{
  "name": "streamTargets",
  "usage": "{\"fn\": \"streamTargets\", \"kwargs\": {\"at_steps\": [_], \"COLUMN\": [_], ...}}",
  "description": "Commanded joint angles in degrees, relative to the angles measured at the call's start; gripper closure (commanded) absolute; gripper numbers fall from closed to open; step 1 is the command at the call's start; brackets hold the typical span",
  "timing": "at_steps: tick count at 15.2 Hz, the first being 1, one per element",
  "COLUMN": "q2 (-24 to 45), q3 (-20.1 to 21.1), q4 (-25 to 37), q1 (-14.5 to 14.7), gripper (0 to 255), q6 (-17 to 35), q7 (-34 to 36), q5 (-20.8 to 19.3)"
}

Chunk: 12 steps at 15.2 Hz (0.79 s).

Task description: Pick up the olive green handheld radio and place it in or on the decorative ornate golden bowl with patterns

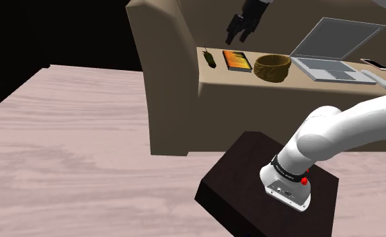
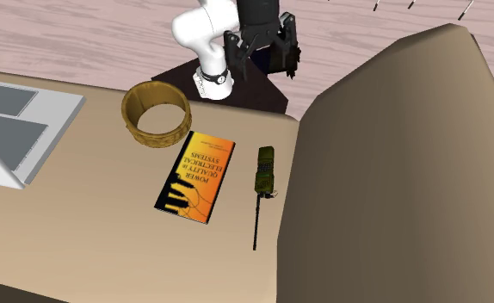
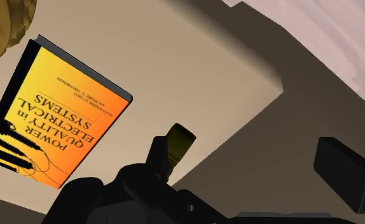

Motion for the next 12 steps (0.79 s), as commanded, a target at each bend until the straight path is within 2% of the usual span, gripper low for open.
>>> {"fn": "streamTargets", "kwargs": {"at_steps": [1,7,12], "q2": [3.68,14.86,24.55], "q3": [-1.54,-6.46,-10.47], "q4": [1.07,5.16,9.58], "q1": [-0.47,-1.27,-1.73], "gripper": [0,0,0], "q6": [2.64,9.27,13.36], "q7": [1.01,2.34,1.91], "q5": [1.69,8.25,15.93]}}
